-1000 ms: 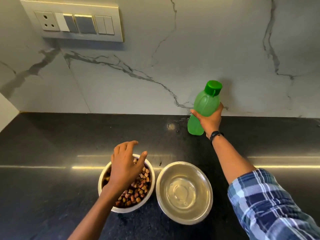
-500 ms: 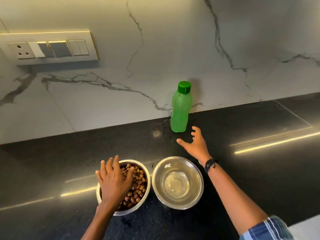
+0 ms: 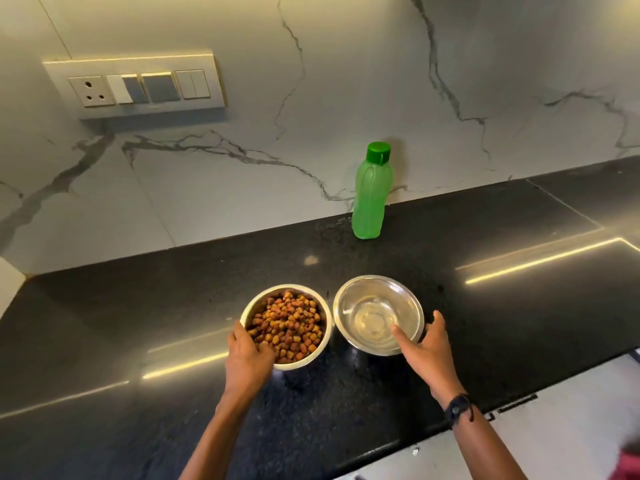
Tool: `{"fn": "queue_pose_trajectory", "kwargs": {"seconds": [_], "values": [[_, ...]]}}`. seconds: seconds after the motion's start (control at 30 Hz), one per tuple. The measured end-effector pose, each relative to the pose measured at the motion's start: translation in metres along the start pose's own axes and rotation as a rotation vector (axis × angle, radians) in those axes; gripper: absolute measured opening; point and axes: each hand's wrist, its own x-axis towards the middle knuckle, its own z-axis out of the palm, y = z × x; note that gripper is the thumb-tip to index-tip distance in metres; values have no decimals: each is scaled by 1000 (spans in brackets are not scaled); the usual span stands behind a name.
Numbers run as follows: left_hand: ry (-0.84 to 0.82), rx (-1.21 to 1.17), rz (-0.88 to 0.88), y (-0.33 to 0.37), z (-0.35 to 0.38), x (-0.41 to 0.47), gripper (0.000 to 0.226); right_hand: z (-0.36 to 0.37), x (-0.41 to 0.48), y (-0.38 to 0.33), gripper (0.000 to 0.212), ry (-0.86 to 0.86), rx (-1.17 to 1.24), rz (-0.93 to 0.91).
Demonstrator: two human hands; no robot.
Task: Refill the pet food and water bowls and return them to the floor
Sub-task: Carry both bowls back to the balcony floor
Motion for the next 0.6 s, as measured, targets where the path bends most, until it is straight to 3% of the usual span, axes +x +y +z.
{"fn": "queue_pose_trajectory", "kwargs": {"seconds": [0.13, 0.3, 0.6], "values": [[-76, -204, -63, -15, -6, -6, 50, 9, -15, 4, 79, -86, 436, 141], [-178, -300, -181, -23, -9, -11, 35, 17, -23, 7, 56, -120, 598, 182], [-291, -644, -346, -16, 3, -17, 29, 16, -13, 10, 70, -214, 826, 185]]}}
